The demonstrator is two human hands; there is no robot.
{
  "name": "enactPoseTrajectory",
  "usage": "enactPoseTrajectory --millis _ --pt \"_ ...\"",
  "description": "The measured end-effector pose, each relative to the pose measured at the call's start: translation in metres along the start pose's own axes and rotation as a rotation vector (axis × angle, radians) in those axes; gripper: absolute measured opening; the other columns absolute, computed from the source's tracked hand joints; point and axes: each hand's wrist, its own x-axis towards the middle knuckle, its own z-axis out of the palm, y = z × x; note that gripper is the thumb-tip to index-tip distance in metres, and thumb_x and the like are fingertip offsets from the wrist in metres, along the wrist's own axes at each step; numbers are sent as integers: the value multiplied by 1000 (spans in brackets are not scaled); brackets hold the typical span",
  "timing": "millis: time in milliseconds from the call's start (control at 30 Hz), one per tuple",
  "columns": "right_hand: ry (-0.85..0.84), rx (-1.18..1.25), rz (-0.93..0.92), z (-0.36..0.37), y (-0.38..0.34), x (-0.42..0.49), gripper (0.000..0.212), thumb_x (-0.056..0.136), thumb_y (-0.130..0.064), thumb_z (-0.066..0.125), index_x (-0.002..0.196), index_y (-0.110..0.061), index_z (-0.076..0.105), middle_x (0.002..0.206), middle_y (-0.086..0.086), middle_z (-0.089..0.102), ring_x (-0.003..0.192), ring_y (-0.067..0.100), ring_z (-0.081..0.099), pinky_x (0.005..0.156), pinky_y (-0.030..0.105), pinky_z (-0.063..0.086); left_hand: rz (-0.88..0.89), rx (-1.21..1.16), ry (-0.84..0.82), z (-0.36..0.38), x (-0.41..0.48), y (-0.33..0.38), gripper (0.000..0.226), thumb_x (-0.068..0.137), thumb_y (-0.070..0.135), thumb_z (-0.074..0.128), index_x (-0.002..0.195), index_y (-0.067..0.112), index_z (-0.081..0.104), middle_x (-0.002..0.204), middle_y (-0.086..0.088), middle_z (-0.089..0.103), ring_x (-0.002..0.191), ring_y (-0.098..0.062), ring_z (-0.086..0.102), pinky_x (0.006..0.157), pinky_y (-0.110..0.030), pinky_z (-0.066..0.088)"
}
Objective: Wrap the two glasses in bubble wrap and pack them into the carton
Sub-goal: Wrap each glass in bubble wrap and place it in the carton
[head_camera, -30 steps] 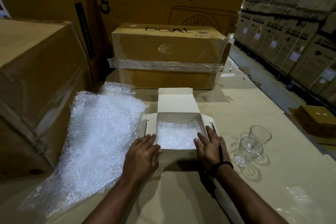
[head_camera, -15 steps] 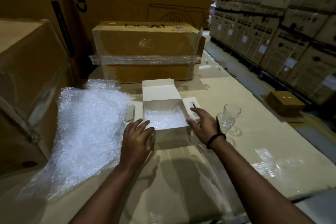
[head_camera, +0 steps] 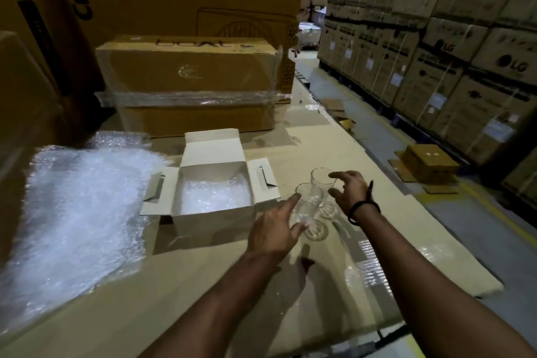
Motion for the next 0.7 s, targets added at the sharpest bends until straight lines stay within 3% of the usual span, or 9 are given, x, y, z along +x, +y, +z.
enactPoseTrajectory --millis 133,267,367,600,700 --pt "-55 -11 -76 5 13 17 27 83 -17 72 109 -16 68 128 11 50 113 28 56 101 37 44 -67 2 56 26 18 22 62 86 40 70 143 31 44 133 -1 59 115 -23 59 93 -35 50" --pt "-28 48 -207 10 20 15 15 80 -18 75 87 -9 66 100 9 65 96 25 62 82 31 48 -89 -73 150 40 21 24 32 89 30 68 119 22 63 115 -5 69 101 -26 64 81 -33 51" --pt "-20 132 -190 13 23 11 18 78 -20 76 78 -15 59 89 9 66 88 24 63 77 36 51 -56 -79 222 40 18 22 24 87 30 72 107 18 69 101 -4 73 89 -23 67 73 -27 46" --pt "40 186 -315 1 28 -18 21 75 -20 79 82 -6 65 80 10 66 75 26 62 71 40 53 -44 -228 292 15 -23 -4 20 79 26 80 97 24 71 88 7 72 82 -6 68 72 -29 55" --pt "77 230 -429 0 22 -44 24 74 -17 80 85 0 68 85 15 68 76 28 65 71 44 56 -93 -245 357 -7 -50 -29 30 73 29 84 97 31 66 80 18 68 78 3 66 68 -21 53"
